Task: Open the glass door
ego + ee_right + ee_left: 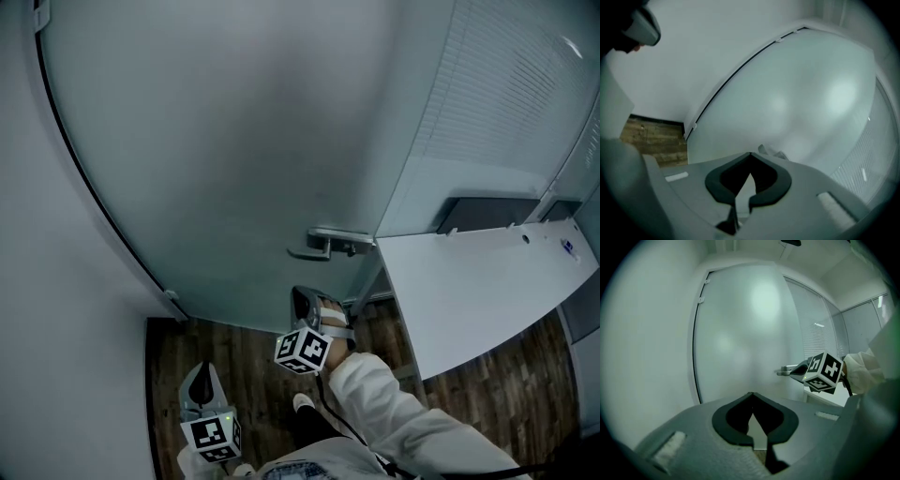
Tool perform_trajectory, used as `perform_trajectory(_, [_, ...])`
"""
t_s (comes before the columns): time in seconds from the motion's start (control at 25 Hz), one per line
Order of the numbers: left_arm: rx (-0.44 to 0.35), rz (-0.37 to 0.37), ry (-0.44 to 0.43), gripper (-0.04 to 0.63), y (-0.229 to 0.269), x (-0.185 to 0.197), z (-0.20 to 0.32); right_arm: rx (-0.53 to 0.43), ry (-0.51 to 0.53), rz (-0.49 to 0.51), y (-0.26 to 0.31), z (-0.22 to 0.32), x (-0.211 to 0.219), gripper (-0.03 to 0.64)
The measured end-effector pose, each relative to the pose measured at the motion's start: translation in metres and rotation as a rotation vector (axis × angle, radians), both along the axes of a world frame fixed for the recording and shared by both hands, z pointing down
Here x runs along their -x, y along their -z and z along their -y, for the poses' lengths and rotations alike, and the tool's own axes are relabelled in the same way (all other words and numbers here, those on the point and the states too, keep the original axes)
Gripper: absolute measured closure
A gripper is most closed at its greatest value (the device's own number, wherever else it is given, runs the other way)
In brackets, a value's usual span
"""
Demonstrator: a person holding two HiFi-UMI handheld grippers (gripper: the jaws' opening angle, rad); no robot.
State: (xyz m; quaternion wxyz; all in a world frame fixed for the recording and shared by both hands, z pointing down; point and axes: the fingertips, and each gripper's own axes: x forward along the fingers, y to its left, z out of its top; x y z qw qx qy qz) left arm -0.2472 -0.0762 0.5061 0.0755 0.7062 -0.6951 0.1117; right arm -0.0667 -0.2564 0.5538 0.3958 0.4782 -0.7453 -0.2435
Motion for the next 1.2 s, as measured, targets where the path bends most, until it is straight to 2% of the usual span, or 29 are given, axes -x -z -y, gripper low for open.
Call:
perform_trajectory(0.12, [-0.021,0.013,-0.032,0.591,0.009,0.002,-0.02,0.068,-0.005,0.232,0.019,-0.046,0.001,0.612])
perform_trajectory(0.24, [-0.057,0.012,-0.068,0.591,0.02,-0.003,-0.047,0.098,-0.035,0.452,0.046,-0.101,-0.007,0.612])
perform_trajectory(0.4, [-0.076,0.001,-0.122,0.591,0.037,-0.016,-0.097,0.117,-0.07,0.656,0.079,-0.181,-0.022,0.612])
perform_trajectory(0.52, [-0.069,-0.011,-0.167,0.591,0.032,-0.025,-0.13,0.125,-0.089,0.77,0.095,-0.234,-0.029,0.614])
perform_trajectory(0.6, [-0.05,-0.021,-0.183,0.592,0.017,-0.03,-0.148,0.134,-0.106,0.809,0.091,-0.265,-0.032,0.614])
perform_trajectory(0.76, [-0.027,-0.041,-0.209,0.592,0.01,-0.048,-0.17,0.153,-0.12,0.807,0.086,-0.308,-0.046,0.614])
perform_trajectory(1.2, [-0.049,-0.027,-0.282,0.591,0.028,-0.117,-0.173,0.177,-0.196,0.866,0.074,-0.349,-0.112,0.614])
